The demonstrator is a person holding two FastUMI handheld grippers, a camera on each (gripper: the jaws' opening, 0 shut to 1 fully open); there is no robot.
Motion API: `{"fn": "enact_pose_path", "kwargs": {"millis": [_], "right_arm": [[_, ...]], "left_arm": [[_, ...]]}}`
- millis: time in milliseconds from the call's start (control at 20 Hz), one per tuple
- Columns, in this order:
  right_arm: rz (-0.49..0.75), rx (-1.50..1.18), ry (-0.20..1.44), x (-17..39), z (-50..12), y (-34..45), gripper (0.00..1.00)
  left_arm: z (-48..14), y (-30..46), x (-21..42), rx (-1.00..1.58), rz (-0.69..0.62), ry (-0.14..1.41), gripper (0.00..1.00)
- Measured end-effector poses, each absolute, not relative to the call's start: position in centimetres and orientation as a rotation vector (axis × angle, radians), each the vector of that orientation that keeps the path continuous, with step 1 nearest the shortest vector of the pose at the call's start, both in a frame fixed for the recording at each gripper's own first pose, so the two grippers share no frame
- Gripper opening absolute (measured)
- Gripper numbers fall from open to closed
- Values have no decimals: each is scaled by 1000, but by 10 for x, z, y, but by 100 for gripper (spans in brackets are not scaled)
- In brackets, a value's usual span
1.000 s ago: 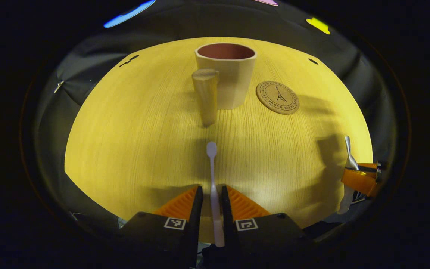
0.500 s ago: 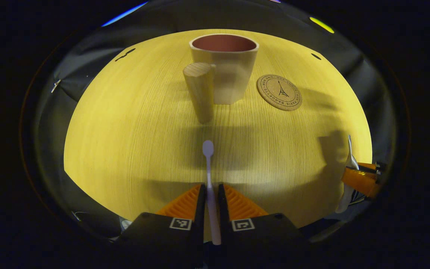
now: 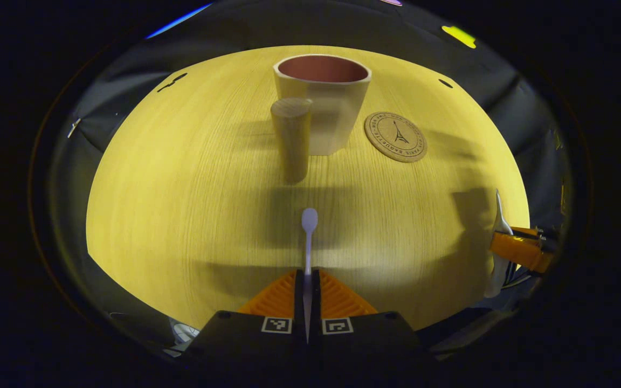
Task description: Put the toothbrush and toothpaste on the desktop into the cup, then pick up the cup and place it on the coaster on the desktop.
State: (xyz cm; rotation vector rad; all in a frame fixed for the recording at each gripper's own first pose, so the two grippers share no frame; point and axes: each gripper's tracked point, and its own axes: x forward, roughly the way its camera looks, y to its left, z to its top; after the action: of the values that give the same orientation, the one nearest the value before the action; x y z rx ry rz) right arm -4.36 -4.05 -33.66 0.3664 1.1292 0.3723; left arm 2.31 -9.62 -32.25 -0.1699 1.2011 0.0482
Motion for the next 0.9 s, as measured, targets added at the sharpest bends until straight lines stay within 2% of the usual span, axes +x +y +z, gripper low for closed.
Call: {"fn": "enact_pose_path", "kwargs": {"millis": [200,450,900], "right_arm": [[368,361,1075,-44,-315,-25,24],[369,397,963,-38,-268,-1,24],[350,451,694,8,-164,62,24]], "left_arm": [[-301,-88,25,-233,35,1125,6],[-243,-62,29,-291,-4,968,6],[-164,-11,3,-337,-113,769,6]]}}
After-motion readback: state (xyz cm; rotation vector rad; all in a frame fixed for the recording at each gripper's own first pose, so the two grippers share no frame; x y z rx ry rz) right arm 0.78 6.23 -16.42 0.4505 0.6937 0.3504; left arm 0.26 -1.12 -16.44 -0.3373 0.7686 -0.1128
